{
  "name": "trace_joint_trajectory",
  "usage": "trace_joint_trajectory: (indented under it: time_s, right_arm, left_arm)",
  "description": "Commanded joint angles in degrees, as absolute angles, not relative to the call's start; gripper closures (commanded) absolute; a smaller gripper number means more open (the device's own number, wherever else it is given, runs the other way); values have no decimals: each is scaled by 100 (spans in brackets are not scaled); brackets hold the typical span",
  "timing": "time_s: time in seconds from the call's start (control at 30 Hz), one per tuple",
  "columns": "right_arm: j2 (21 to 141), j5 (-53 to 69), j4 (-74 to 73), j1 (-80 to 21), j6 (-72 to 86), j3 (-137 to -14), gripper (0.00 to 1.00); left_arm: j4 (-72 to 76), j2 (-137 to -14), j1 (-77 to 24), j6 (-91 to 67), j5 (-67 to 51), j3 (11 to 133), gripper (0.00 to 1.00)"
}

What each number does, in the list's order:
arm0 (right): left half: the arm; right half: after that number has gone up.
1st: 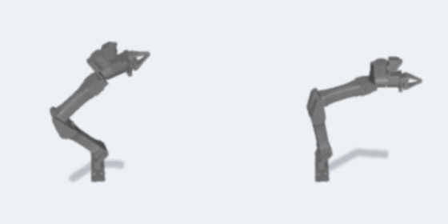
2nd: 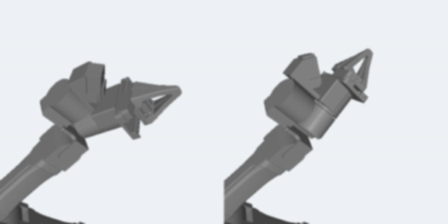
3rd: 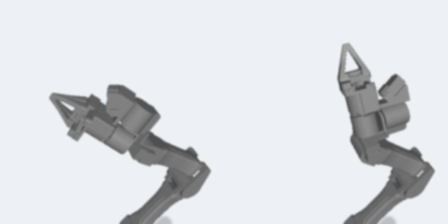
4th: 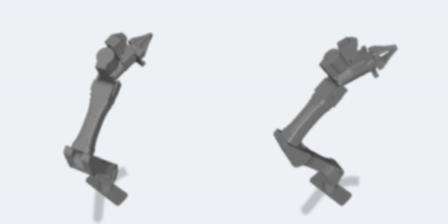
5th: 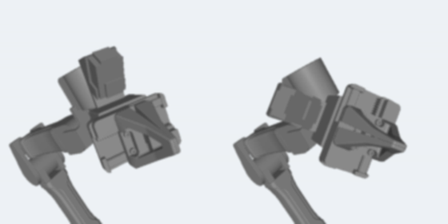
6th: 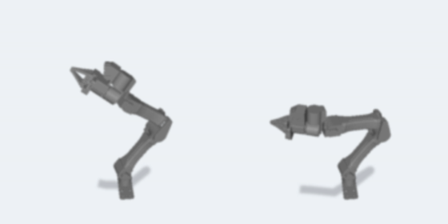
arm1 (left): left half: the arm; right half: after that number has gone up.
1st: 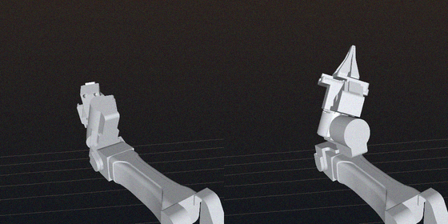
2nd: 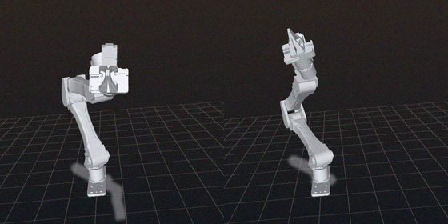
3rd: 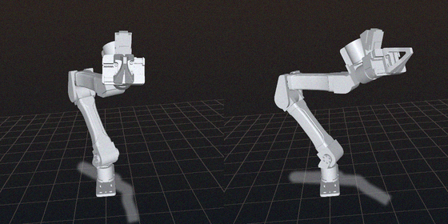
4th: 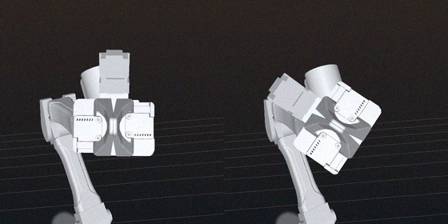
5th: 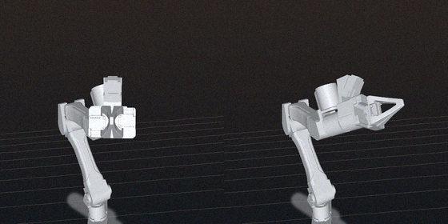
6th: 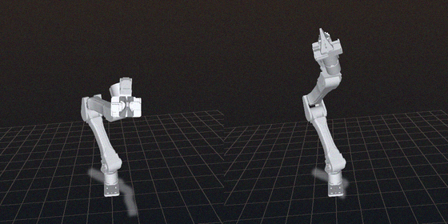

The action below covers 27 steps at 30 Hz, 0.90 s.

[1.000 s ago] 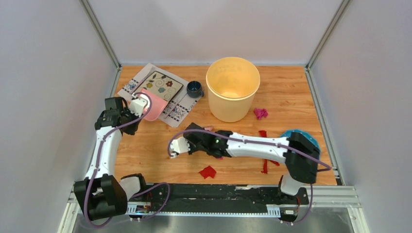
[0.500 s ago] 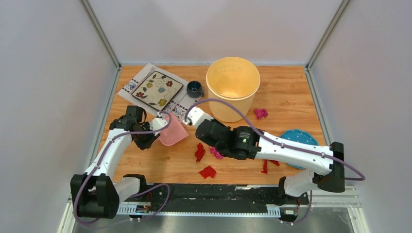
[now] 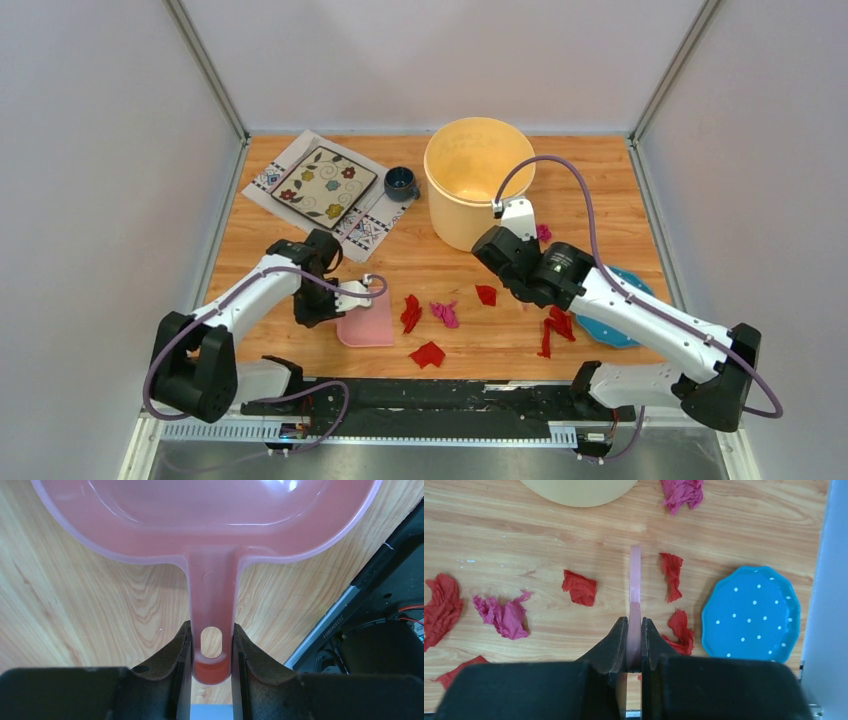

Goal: Sweep away the paper scraps from the table

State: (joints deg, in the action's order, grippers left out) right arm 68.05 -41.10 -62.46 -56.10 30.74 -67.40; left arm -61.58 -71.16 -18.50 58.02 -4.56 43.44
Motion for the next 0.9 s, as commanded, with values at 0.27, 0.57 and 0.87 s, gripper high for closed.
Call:
trace_joint_trajectory:
  time_s: [0.27,0.57,0.87]
  right_arm:
    - [7637,-2340,-5160,-5537,3726,-6609,100]
    - [8437,-1064,-3780,-6134,3841,-7338,100]
    - [8622,-1396,-3796,-6302,3394,-8287,100]
  left_arm:
    - [-6284,-7813,-2452,5537,-789,4825,100]
    - [-6135,-8445,-2496,4852,-1177,5133,100]
    - [-5731,-8658,-2479,4245,-1511,5344,100]
